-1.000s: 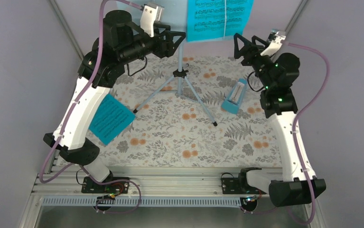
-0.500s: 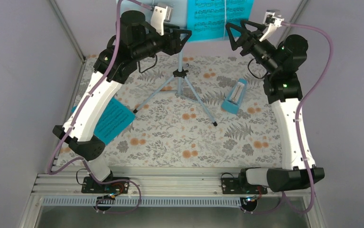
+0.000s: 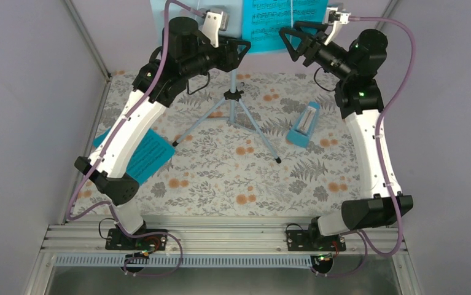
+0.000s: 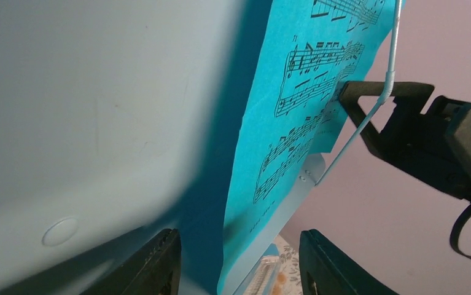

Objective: Pack up the instrument practice props

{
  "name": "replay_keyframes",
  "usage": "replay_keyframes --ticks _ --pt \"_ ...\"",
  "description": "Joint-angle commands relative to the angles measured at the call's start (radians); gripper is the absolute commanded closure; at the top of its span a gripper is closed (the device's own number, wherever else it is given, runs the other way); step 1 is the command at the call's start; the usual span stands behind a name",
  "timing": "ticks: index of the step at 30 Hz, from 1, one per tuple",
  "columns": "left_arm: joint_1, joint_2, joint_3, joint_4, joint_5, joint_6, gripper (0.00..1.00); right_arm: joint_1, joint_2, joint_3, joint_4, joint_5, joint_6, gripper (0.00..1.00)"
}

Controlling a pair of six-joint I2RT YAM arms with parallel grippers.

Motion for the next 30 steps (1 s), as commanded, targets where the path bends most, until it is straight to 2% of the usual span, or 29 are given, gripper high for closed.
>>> replay_keyframes --ticks 1,12,18,24,30 --pt "-0.009 0.031 0.007 0.058 0.030 -0.029 0.53 0.020 0.014 0.043 -0.015 -0.044 -0.034 0.19" --pt "-0.021 0.104 0.095 0.062 0.069 -0.037 0.56 0.039 0.064 0.132 -0.032 -0.040 -0.067 0.25" --pt "-0.024 0.108 0.092 0.097 0.084 -0.039 0.72 0.050 0.091 0.161 -0.027 -0.038 -0.070 0.35" --pt "-0.024 0.098 0.080 0.105 0.066 -0.033 0.95 0.055 0.111 0.175 -0.014 -0.017 -0.071 0.47" --pt "-0.024 0.077 0.049 0.117 0.053 -0.025 0.98 0.057 0.127 0.176 0.052 -0.011 -0.053 0.62"
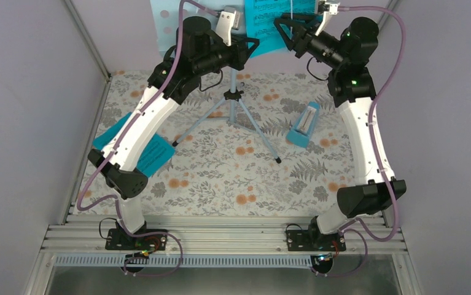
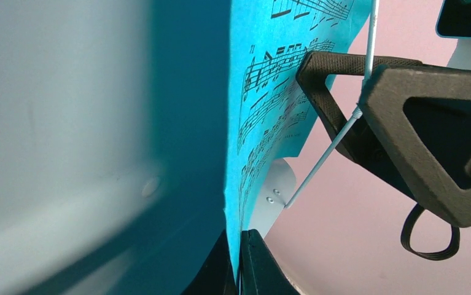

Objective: Pack up the instrument practice props

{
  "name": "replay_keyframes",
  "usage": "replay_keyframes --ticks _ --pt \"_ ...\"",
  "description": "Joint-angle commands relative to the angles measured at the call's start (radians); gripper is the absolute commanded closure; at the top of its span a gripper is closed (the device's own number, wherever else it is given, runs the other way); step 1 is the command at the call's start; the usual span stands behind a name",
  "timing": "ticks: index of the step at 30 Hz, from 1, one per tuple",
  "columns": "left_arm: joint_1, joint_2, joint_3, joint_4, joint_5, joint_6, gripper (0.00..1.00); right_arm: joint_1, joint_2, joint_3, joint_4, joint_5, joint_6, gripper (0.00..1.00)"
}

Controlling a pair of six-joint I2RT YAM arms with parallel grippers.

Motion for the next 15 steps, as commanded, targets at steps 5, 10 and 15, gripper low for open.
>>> replay_keyframes --ticks 5,10,15 --pt "-0.001 -0.033 -0.027 0.030 -0.015 0.017 0.98 0.012 0.002 -0.010 0.167 0.004 0.017 0.95" --pt "-0.001 -0.048 -0.041 0.032 -0.021 0.018 0.98 0.014 -0.068 -0.171 0.361 0.006 -0.001 0.97" --pt "-0.001 -0.067 -0.071 0.059 -0.015 0.008 0.98 0.014 -0.101 -0.243 0.436 0.014 -0.019 0.96"
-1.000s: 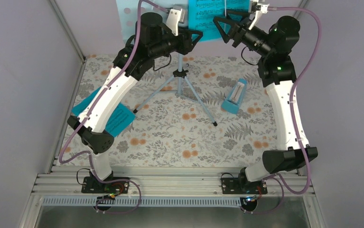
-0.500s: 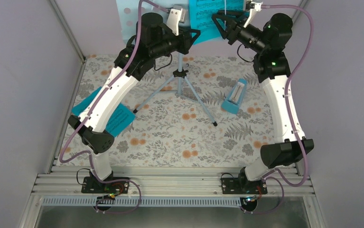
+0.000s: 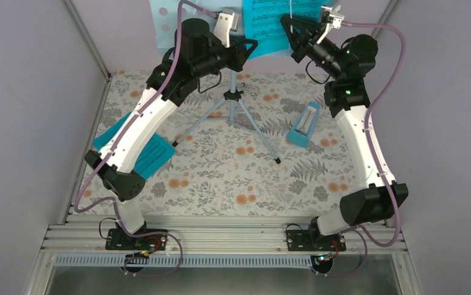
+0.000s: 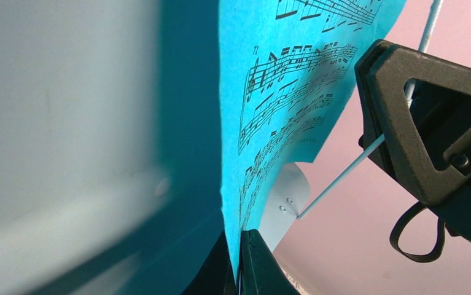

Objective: Pack up the instrument practice props

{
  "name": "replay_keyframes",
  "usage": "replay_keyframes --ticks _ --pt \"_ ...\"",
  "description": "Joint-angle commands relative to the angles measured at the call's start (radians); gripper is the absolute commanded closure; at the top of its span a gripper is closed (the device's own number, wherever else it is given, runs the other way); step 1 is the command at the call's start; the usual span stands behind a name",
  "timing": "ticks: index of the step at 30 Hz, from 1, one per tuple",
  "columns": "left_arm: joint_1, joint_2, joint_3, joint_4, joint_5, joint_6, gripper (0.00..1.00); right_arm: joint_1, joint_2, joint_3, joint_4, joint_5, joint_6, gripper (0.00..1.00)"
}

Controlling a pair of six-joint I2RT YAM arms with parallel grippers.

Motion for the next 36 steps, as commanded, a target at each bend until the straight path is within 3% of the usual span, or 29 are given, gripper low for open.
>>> replay_keyframes --ticks 1,6,9,14,27,33,34,36 --pt "0.000 -0.043 -0.024 0.039 -0.004 0.002 0.97 0.013 -0.036 -0.047 0.117 -0.019 -0.021 0.97" --pt "0.000 -0.069 -0.051 0.049 0.010 0.004 0.98 0.013 -0.029 -0.053 0.130 -0.010 -0.018 0.96" --pt "0.000 -0.125 -0.146 0.100 0.072 0.032 0.98 0.014 -0.027 -0.053 0.118 0.015 -0.014 0.96" --pt "0.003 -0.271 -0.288 0.103 0.097 0.070 0.98 0.013 -0.028 -0.058 0.099 0.038 -0.017 0.88" --pt "0.007 -0.662 -0.686 0.009 0.203 0.092 0.98 0.014 -0.017 -0.077 0.092 0.053 -0.003 0.81" --pt "0.009 -0.868 -0.981 0.024 0.151 0.018 0.98 0.014 -0.035 -0.114 0.099 0.081 0.005 0.67" --pt "0.009 -0.896 -1.044 0.039 0.124 -0.020 0.98 0.014 -0.039 -0.123 0.106 0.083 0.009 0.61" --pt "0.014 -0.931 -1.163 0.071 0.089 -0.101 0.98 0.014 -0.049 -0.142 0.121 0.090 0.018 0.41"
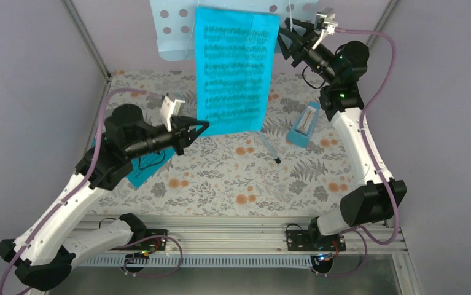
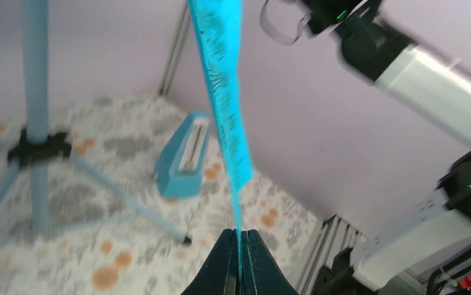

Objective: Pack up the instrument practice props

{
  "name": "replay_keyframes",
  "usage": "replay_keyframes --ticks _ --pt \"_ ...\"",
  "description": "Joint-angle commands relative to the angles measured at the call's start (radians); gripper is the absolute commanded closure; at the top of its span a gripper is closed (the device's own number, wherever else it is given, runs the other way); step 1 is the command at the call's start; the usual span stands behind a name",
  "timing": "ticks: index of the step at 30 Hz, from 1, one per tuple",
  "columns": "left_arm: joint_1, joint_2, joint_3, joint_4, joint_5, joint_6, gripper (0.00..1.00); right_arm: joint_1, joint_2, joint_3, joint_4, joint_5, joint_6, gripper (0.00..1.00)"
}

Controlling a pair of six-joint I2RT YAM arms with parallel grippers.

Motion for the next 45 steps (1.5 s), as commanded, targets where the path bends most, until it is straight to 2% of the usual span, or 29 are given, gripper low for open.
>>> replay_keyframes --ticks 1,4,6,13,19,29,38,41,45 --pt "0.015 -0.066 -0.229 0.055 -0.083 -0.159 0.98 0.008 -0.043 -0.041 0.039 0.034 0.021 0.30" --pt "0.048 -0.060 -0.347 0.094 -0.112 -0.203 0.98 0.008 -0.062 -0.068 0.038 0.054 0.022 0.07" --pt "0.091 -0.031 -0.398 0.114 -0.108 -0.196 0.98 0.009 -0.076 -0.083 0.028 0.071 0.015 0.00" --pt "0.255 0.094 -0.525 0.215 -0.108 -0.183 0.98 0.008 -0.135 -0.144 -0.030 0.160 -0.039 0.00" --pt "0.432 0.075 -0.685 0.303 -0.079 -0.249 0.98 0.009 -0.205 -0.211 -0.082 0.265 -0.089 0.00" --pt "0.749 -0.056 -0.810 0.212 -0.010 -0.285 0.98 0.008 -0.322 -0.325 -0.128 0.394 -0.136 0.00" --pt "0.913 -0.157 -0.828 0.094 0.077 -0.318 0.98 0.007 -0.355 -0.372 -0.138 0.433 -0.137 0.00" --pt "0.994 -0.154 -0.839 0.094 0.104 -0.312 0.98 0.008 -0.357 -0.376 -0.149 0.434 -0.131 0.00" --pt "1.123 -0.086 -0.871 0.145 0.210 -0.295 0.98 0.009 -0.369 -0.377 -0.163 0.434 -0.130 0.00"
